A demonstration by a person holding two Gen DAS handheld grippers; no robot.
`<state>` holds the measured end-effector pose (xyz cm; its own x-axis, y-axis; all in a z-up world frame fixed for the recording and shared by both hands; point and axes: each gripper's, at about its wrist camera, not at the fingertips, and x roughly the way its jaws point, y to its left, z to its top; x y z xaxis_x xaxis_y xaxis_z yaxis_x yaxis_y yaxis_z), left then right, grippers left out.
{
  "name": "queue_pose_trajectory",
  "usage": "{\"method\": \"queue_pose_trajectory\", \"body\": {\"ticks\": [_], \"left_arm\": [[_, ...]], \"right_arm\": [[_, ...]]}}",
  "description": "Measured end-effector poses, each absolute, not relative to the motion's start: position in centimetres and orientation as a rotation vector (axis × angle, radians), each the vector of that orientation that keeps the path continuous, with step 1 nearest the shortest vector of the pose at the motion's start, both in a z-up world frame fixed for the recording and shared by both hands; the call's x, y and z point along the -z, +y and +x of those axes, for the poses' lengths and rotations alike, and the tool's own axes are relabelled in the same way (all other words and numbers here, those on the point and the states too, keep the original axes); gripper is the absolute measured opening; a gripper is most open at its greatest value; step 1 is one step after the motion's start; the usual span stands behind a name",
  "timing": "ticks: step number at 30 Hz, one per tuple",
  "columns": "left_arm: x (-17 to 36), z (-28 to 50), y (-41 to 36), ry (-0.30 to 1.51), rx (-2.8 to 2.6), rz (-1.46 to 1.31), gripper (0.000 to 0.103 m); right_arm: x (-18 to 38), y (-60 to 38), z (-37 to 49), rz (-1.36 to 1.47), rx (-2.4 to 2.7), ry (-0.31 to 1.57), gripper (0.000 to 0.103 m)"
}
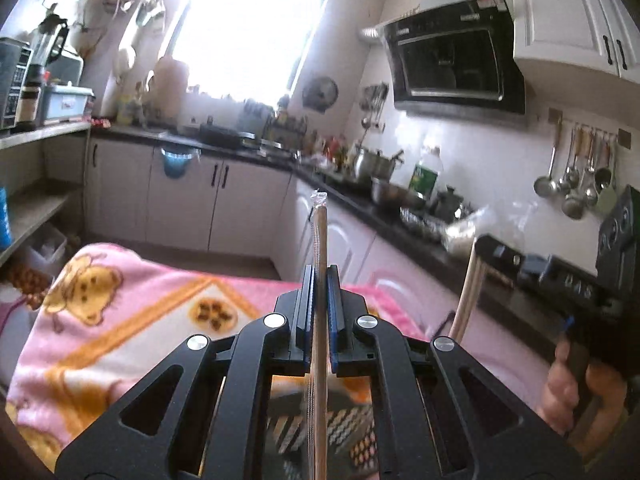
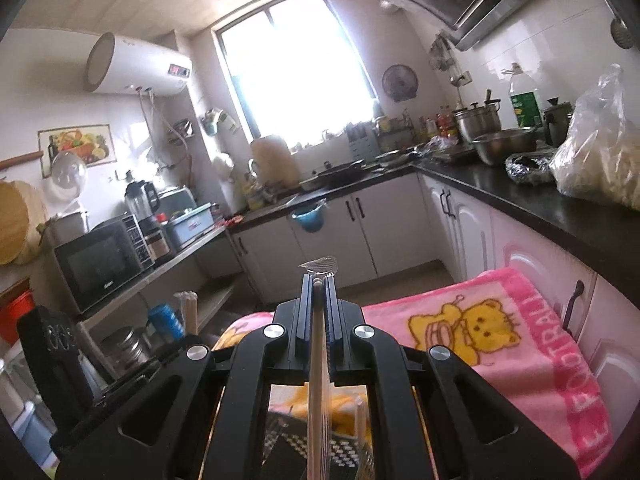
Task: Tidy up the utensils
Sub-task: 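Lift both held chopstick pairs and carry them above the grey caddy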
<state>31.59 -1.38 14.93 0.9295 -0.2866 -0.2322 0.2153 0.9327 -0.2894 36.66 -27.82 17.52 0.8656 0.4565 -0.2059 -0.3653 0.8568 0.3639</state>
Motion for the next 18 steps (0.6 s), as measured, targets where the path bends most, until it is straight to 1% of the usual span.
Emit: {"method": "queue_pose_trajectory", "body": {"ticks": [8,18], "left_arm": [[-13.3,32.6,-3.0,0.165,0.229,-0.255,0.001],[-10.4,33.5,-4.0,0.175,0.217,-0.223,0.001]], "right_arm": [[-16.0,-28.6,37.0,0.349,-0.407,0.224,0.006],[-13.2,-28.2,36.1,0.328,-0.401,0.180,0.006]]}}
